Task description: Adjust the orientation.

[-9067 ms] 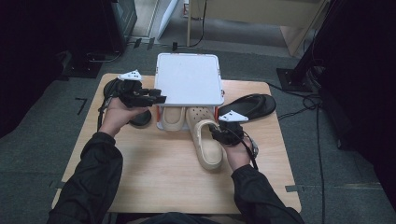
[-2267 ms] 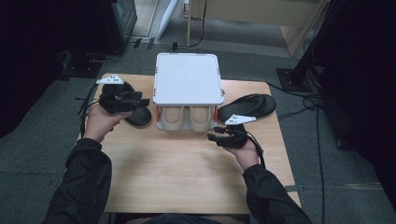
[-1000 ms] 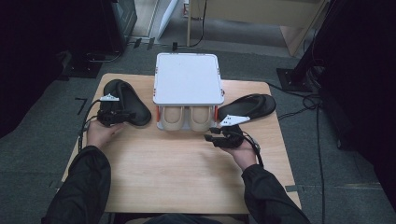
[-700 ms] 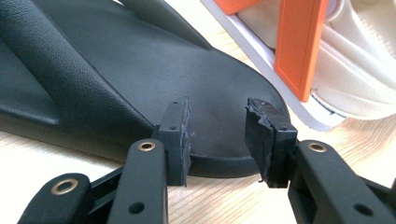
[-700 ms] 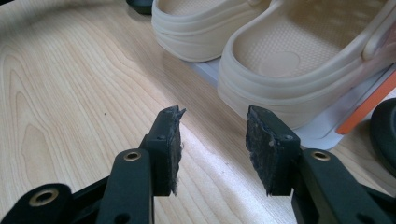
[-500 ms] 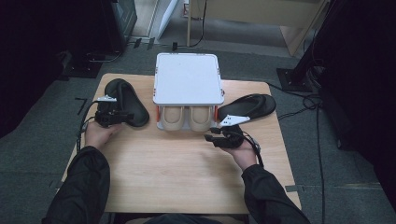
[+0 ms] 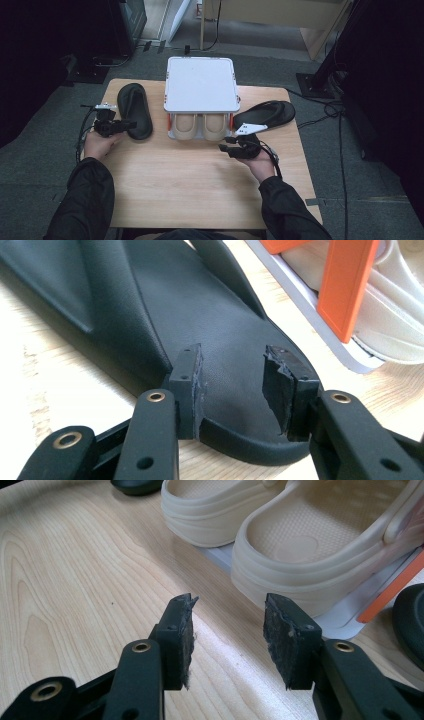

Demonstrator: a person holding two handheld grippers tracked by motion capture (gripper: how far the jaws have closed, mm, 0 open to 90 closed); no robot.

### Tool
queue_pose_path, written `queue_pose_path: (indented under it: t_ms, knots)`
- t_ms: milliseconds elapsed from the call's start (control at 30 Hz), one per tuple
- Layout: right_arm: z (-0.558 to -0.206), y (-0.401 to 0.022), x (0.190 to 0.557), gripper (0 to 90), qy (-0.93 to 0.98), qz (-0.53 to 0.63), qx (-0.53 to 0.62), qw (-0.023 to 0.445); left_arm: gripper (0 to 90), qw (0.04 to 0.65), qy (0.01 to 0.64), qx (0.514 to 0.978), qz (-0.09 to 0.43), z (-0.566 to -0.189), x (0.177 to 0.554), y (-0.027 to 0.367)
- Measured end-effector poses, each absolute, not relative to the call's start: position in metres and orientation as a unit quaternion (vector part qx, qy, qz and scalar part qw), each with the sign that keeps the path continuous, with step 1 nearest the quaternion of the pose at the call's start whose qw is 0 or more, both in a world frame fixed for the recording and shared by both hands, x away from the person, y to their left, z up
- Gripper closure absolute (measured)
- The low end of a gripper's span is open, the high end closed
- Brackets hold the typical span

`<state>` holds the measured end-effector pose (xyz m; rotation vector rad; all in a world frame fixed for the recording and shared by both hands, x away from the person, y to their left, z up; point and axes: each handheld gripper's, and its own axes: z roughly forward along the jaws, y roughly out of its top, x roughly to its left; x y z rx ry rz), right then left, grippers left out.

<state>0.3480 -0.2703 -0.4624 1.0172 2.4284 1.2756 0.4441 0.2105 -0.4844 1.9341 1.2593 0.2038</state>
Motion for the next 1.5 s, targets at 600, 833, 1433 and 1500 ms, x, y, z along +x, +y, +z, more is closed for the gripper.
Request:
queue_pose_path:
  t_ms: [600, 833, 1433, 1500]
  knots:
    - [-0.465, -0.267, 0.348, 55.4, 0.826, 0.435, 0.344, 0.101, 47.6, 0.413, 0.506, 0.75, 0.105, -0.464, 0.457, 0.227]
    - [-0.463, -0.266, 0.342, 55.4, 0.816, 0.449, 0.351, 0.095, 45.7, 0.409, 0.521, 0.743, 0.096, -0.474, 0.477, 0.231]
    - [-0.464, -0.269, 0.333, 55.1, 0.814, 0.451, 0.353, 0.1, 49.5, 0.413, 0.529, 0.732, 0.116, -0.492, 0.504, 0.228]
    - [-0.464, -0.268, 0.334, 55.1, 0.815, 0.45, 0.352, 0.099, 49.8, 0.412, 0.527, 0.735, 0.112, -0.493, 0.505, 0.226]
